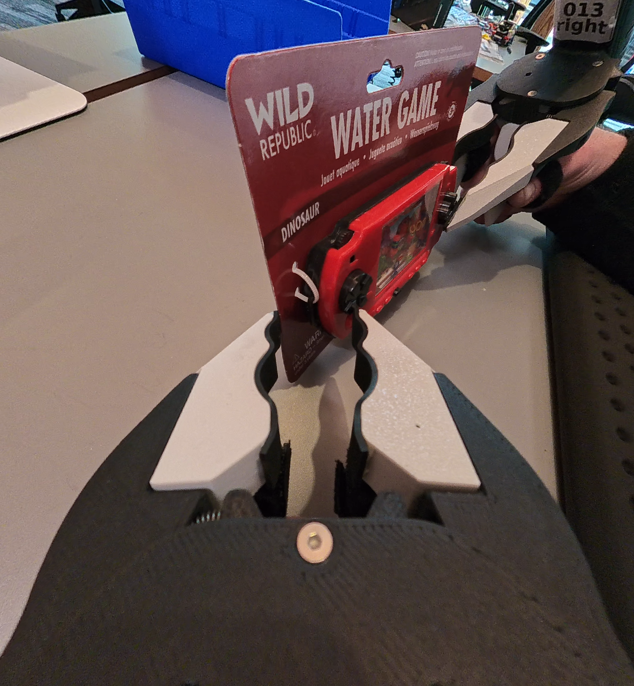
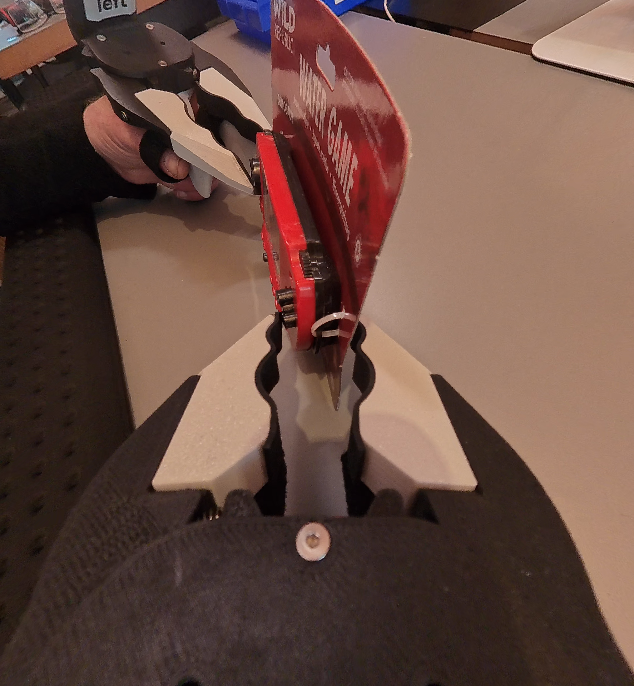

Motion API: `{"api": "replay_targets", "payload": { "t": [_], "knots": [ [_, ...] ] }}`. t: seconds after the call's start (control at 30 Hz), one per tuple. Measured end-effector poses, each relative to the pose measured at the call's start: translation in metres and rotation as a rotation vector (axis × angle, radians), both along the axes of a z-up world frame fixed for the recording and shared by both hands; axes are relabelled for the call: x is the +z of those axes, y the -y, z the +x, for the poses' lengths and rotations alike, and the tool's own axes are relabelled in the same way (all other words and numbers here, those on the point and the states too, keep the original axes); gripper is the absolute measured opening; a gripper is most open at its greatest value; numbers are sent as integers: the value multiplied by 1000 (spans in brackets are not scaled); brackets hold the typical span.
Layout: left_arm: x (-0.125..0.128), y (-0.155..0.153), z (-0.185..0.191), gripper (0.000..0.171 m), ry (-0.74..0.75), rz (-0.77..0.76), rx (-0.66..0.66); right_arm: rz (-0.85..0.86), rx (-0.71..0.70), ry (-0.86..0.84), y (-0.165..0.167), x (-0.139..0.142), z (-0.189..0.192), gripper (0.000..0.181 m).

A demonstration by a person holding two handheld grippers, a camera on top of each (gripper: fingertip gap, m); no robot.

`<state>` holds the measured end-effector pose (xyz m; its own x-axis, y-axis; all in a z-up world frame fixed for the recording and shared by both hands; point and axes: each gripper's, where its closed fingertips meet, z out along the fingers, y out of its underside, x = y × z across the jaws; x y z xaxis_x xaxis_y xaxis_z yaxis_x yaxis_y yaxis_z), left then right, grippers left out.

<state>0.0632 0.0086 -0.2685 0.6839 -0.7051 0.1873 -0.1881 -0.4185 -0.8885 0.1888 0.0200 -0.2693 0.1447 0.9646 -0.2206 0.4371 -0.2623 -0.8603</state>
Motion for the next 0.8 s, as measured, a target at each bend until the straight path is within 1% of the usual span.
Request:
{"api": "replay_targets", "payload": {
  "t": [0.37, 0.63, 0.73, 0.8],
  "knots": [
    [0, 0, 0, 36, 3, 0, 2, -8, 8, 6, 1, 0, 0, 30],
    [1, -1, 0, 36, 9, -4, 4, -19, 0, -11, 1, 0, -1, 39],
    [1, -1, 0, 36, 10, -5, 4, -23, 4, -11, 1, 0, -1, 39],
    [0, -1, 0, 36, 10, -6, 4, -20, 4, -8, 1, -1, 0, 36]
  ]
}}
